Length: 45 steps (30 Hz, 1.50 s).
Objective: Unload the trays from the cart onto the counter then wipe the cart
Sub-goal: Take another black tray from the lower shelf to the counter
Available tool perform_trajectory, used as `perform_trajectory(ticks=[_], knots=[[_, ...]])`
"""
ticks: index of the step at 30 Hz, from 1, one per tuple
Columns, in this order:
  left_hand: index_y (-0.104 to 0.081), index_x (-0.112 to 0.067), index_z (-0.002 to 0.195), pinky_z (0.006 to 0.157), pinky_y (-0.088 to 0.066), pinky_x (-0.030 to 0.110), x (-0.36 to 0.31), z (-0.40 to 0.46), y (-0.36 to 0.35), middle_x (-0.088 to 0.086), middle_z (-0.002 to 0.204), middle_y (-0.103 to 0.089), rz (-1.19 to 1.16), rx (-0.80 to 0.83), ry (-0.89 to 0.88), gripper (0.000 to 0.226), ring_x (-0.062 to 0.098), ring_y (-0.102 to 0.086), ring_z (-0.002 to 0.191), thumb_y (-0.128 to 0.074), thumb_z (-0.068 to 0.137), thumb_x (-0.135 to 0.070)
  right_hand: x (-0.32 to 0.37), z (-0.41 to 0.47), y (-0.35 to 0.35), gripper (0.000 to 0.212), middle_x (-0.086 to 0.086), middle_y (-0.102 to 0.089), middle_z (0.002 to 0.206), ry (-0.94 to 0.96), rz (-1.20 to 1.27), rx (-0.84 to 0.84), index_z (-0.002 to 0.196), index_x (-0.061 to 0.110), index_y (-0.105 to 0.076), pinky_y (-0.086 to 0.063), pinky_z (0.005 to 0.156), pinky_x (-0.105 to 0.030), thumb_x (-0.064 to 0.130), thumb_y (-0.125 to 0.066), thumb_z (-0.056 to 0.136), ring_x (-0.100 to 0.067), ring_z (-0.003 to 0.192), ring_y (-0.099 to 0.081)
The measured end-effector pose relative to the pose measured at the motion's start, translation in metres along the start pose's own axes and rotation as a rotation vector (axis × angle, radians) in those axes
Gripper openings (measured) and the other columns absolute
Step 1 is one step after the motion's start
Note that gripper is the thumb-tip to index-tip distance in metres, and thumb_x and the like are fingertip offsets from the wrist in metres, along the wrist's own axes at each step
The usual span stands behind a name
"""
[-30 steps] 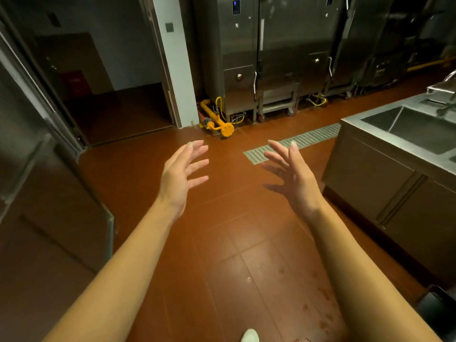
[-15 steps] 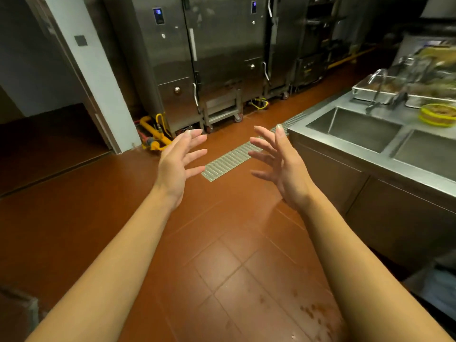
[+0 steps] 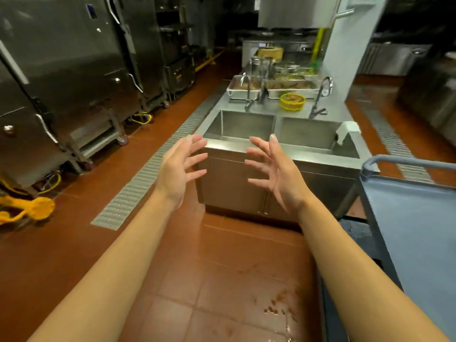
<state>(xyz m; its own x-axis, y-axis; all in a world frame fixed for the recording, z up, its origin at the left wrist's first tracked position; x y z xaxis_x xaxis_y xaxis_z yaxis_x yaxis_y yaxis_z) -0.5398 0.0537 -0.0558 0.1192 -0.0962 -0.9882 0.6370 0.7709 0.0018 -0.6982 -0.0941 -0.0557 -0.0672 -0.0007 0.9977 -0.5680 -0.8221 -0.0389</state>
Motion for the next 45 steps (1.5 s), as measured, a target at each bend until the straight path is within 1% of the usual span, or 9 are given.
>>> perform_trajectory(ticks=[10,23,27,30,33,37,40,43,45], knots=[[-0.065,-0.028,0.134,0.102,-0.054,0.051,0.020,0.104,-0.079,-0.010,0.131,-0.070,-0.060,0.426,0.010,0.050,0.015,-0.066,0.120,-0.039,0.100,-0.053,-0.005,0.029,0.058,0.068,0.007,-0.054,0.150,-0.003,-0.085,-0.371,0.150,0.038,-0.048,-0.046,0.110,-0.057,0.074,-0.032,0.095,-0.014,0.132,-0.057],[-0.067,-0.028,0.128,0.102,-0.055,0.051,0.116,0.101,-0.324,-0.010,0.123,-0.073,0.041,1.000,0.207,0.037,0.015,-0.069,0.115,-0.038,0.109,-0.043,-0.107,-0.083,0.218,0.071,0.007,-0.061,0.142,-0.174,0.131,-1.012,0.145,0.036,-0.055,-0.047,0.109,-0.059,0.075,-0.037,0.089,-0.015,0.127,-0.061],[-0.065,-0.029,0.130,0.101,-0.056,0.049,0.153,0.101,-0.405,-0.010,0.122,-0.073,0.139,1.150,0.231,0.037,0.014,-0.068,0.115,-0.039,0.109,-0.044,-0.153,-0.094,0.270,0.087,0.008,-0.063,0.140,-0.195,0.234,-1.137,0.143,0.038,-0.058,-0.049,0.107,-0.058,0.091,-0.050,0.075,-0.014,0.126,-0.063],[-0.065,-0.029,0.131,0.102,-0.055,0.051,0.174,0.112,-0.461,-0.010,0.122,-0.074,0.207,1.221,0.259,0.037,0.014,-0.069,0.116,-0.039,0.109,-0.044,-0.179,-0.085,0.311,0.099,0.007,-0.064,0.138,-0.209,0.332,-1.194,0.142,0.036,-0.058,-0.050,0.105,-0.056,0.096,-0.056,0.063,-0.015,0.124,-0.064],[-0.065,-0.025,0.131,0.103,-0.054,0.053,0.184,0.121,-0.507,-0.005,0.125,-0.073,0.209,1.258,0.290,0.037,0.019,-0.068,0.118,-0.040,0.109,-0.042,-0.191,-0.075,0.345,0.078,0.005,-0.063,0.140,-0.199,0.398,-1.238,0.144,0.033,-0.057,-0.048,0.108,-0.057,0.080,-0.044,0.083,-0.015,0.125,-0.064],[-0.065,-0.025,0.130,0.102,-0.055,0.051,0.194,0.129,-0.566,-0.004,0.125,-0.073,0.213,1.311,0.315,0.038,0.020,-0.068,0.117,-0.040,0.109,-0.043,-0.193,-0.076,0.389,0.073,0.005,-0.063,0.140,-0.194,0.406,-1.319,0.144,0.033,-0.057,-0.049,0.107,-0.056,0.075,-0.039,0.086,-0.014,0.125,-0.064],[-0.065,-0.024,0.132,0.102,-0.055,0.049,0.208,0.132,-0.597,-0.005,0.125,-0.073,0.224,1.372,0.339,0.040,0.019,-0.068,0.117,-0.040,0.109,-0.044,-0.195,-0.082,0.410,0.080,0.005,-0.064,0.140,-0.190,0.401,-1.397,0.143,0.033,-0.057,-0.049,0.106,-0.056,0.082,-0.043,0.082,-0.015,0.125,-0.064],[-0.065,-0.023,0.133,0.100,-0.056,0.048,0.221,0.135,-0.621,-0.004,0.126,-0.073,0.225,1.444,0.351,0.040,0.019,-0.068,0.117,-0.041,0.109,-0.044,-0.198,-0.087,0.417,0.102,0.007,-0.064,0.139,-0.205,0.383,-1.477,0.141,0.036,-0.059,-0.053,0.101,-0.050,0.098,-0.055,0.060,-0.014,0.125,-0.064],[-0.065,-0.023,0.132,0.099,-0.057,0.048,0.231,0.137,-0.632,-0.003,0.127,-0.073,0.228,1.511,0.380,0.039,0.020,-0.068,0.118,-0.042,0.109,-0.043,-0.202,-0.088,0.414,0.096,0.006,-0.064,0.139,-0.215,0.388,-1.558,0.142,0.035,-0.058,-0.052,0.103,-0.052,0.095,-0.052,0.068,-0.014,0.125,-0.064]])
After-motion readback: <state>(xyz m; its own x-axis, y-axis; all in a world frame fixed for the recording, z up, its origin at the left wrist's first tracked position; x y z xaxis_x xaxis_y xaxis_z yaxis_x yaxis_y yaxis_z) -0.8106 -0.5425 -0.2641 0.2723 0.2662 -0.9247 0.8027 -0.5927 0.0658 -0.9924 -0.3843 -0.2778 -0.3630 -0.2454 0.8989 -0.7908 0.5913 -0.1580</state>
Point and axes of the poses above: each hand's wrist, its own z-axis towards the middle knuckle, its own y-axis out of the back of the hand, x = y × z, the point moved 3 cm from there along z, towards the middle knuckle
